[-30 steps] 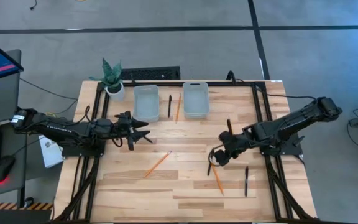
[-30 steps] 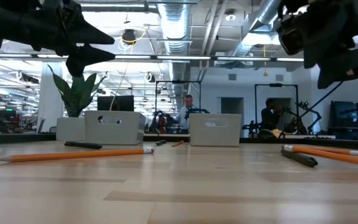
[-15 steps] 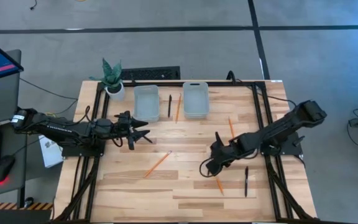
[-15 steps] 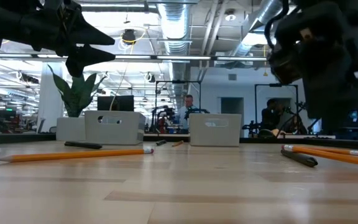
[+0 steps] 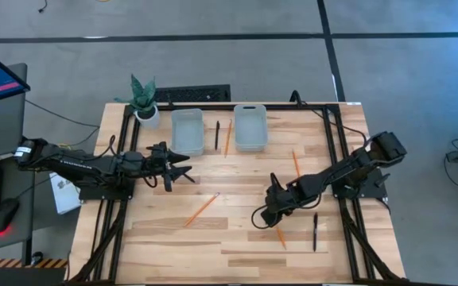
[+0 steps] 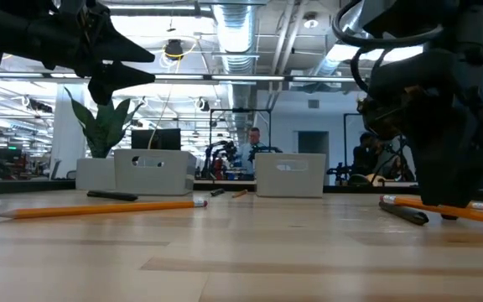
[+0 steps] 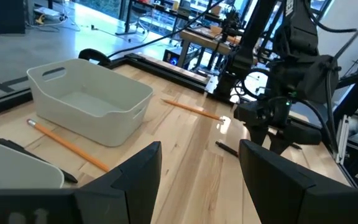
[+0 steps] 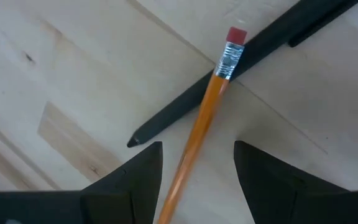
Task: Sort pens & pencils
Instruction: Put the orange pencil into the right gray bin
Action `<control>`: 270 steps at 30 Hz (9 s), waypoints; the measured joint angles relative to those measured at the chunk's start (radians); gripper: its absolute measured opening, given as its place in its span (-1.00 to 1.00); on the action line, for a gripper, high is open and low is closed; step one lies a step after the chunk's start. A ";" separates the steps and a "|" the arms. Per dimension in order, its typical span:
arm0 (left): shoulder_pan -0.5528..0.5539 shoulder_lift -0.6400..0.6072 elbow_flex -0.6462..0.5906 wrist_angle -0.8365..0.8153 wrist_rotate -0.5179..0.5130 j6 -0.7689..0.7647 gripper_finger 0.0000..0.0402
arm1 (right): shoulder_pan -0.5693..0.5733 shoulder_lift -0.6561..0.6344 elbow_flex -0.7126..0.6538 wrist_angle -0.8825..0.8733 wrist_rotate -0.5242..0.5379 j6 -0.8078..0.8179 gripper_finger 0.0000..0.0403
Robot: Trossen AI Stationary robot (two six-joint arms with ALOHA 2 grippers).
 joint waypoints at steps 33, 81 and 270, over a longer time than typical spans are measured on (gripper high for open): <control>0.000 0.000 0.000 -0.009 -0.036 -0.006 0.03 | -0.003 0.004 -0.002 -0.047 0.009 0.000 -0.58; 0.000 0.000 0.000 -0.028 -0.035 -0.007 0.03 | -0.474 0.004 0.564 -0.174 0.102 -0.701 -0.73; 0.000 0.000 0.000 -0.116 -0.065 -0.047 0.03 | -0.442 -0.344 -0.182 -0.392 0.319 -0.087 0.26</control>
